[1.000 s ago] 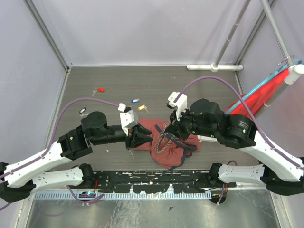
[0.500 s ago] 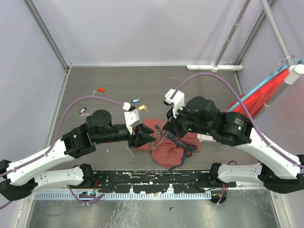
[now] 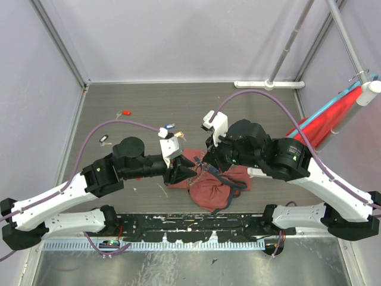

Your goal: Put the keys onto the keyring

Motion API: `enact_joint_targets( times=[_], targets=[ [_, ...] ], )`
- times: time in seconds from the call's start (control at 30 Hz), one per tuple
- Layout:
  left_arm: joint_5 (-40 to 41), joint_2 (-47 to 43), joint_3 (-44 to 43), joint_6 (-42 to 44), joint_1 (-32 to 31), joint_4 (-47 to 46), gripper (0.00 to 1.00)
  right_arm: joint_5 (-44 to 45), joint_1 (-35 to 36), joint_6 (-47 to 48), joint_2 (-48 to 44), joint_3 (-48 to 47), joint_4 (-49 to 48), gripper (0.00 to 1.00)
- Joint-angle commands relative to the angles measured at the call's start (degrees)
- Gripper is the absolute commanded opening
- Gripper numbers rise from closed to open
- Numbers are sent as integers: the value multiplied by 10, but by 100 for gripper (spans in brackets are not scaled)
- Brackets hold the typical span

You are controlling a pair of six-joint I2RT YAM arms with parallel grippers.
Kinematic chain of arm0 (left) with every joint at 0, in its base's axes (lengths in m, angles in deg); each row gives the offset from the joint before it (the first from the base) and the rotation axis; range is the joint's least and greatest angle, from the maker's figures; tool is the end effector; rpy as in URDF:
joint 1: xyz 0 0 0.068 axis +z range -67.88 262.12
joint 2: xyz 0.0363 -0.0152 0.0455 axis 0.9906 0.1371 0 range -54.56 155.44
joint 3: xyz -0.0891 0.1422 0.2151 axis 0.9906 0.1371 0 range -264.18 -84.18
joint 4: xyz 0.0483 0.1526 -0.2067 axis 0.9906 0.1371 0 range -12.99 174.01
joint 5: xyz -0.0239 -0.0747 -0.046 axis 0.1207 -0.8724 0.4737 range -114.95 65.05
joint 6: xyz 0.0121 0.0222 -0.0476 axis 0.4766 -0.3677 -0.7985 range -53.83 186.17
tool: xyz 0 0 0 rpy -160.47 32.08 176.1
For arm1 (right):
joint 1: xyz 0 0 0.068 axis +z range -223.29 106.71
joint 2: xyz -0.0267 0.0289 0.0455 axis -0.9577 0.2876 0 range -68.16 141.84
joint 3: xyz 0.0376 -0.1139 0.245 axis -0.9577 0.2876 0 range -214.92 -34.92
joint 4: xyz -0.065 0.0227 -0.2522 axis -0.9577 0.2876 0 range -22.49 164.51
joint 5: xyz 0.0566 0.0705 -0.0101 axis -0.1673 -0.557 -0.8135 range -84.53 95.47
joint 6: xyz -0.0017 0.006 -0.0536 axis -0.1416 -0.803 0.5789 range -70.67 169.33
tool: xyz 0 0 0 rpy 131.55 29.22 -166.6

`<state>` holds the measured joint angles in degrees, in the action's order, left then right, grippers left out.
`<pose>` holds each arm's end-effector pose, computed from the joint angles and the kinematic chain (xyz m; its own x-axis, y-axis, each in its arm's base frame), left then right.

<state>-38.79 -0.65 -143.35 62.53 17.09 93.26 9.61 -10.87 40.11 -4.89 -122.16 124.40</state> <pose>0.0807 -0.1936 0.3885 -0.1426 0.1598 -0.9768 0.9722 0.2076 -0.1079 0.0915 0.1695 0.4441 -0.3854 -0.3928 -0.8350 -0.8047 0.5860 0.0957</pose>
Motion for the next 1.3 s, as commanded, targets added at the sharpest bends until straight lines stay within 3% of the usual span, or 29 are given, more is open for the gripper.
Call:
enact_joint_targets(
  times=[0.0,0.57,0.97,1.27],
  targets=[
    [9,4,-8,0,-2,-24,38,-2,0,-12,-21,-17,-66,1],
    [49,17,-10,7,-8,-13,35,-7,0,-38,-44,1,-103,1],
    [52,-9,-16,1,-8,-19,43,49,0,-43,-25,10,-81,1],
    [48,-44,-14,18,-8,-19,45,-73,0,74,-33,12,-36,1]
  ],
)
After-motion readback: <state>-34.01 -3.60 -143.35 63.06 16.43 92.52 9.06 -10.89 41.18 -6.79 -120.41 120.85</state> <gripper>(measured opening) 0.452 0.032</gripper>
